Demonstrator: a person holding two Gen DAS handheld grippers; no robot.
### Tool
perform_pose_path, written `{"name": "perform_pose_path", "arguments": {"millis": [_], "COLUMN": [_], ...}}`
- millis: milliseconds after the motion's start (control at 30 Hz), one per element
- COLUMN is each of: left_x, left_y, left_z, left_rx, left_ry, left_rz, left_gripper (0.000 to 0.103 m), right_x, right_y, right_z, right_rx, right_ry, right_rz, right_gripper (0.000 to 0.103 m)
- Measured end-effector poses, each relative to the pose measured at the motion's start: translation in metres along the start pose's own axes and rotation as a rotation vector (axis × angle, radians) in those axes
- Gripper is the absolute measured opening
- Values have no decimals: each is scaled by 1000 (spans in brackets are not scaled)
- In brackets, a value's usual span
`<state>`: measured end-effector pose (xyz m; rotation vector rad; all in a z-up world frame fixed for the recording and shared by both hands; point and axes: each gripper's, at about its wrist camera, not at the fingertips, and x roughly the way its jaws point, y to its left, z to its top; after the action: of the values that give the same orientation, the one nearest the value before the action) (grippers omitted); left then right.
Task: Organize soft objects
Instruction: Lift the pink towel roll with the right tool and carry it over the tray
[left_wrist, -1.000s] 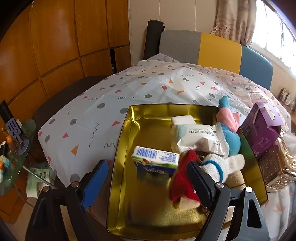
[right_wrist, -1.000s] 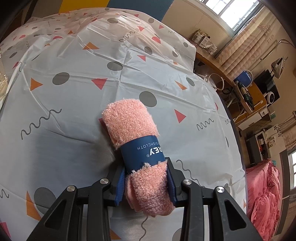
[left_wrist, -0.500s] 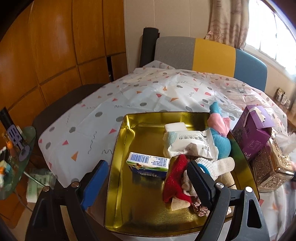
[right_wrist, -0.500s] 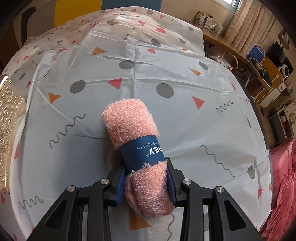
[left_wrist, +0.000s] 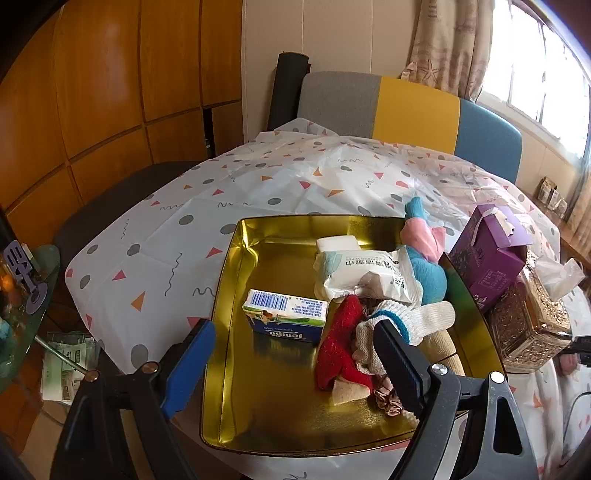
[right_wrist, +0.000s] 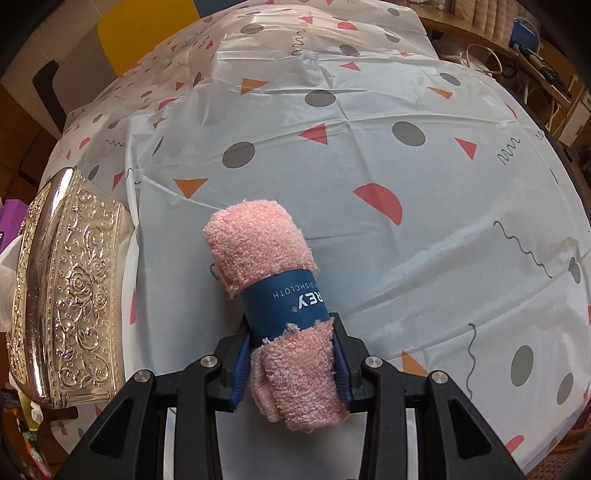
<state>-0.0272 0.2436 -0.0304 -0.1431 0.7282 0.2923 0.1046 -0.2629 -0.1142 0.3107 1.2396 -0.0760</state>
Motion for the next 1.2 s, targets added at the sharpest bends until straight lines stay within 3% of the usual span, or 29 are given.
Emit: {"name": "perform_pose_path", "arguments": {"millis": [400,633,933,1200], "left_x": [3,2,1,2], "left_y": [14,20,20,22], "left_z": [0,0,0,0], "left_rx": [-45,-57,-47,-46], "left_ry": [18,16,8,8], "left_rz": [12,36,55,60], "left_gripper": [88,88,88,88], "right_x": [-51,-87,-148,-203], "right_y": [-11,12,81,172], "right_z": [7,23,23,-13], "right_rx": [48,13,-181,-473], "right_ry": [-134,-240,-407,-541], "right_rz": [32,92,133,194], "right_gripper": [36,36,36,36]}}
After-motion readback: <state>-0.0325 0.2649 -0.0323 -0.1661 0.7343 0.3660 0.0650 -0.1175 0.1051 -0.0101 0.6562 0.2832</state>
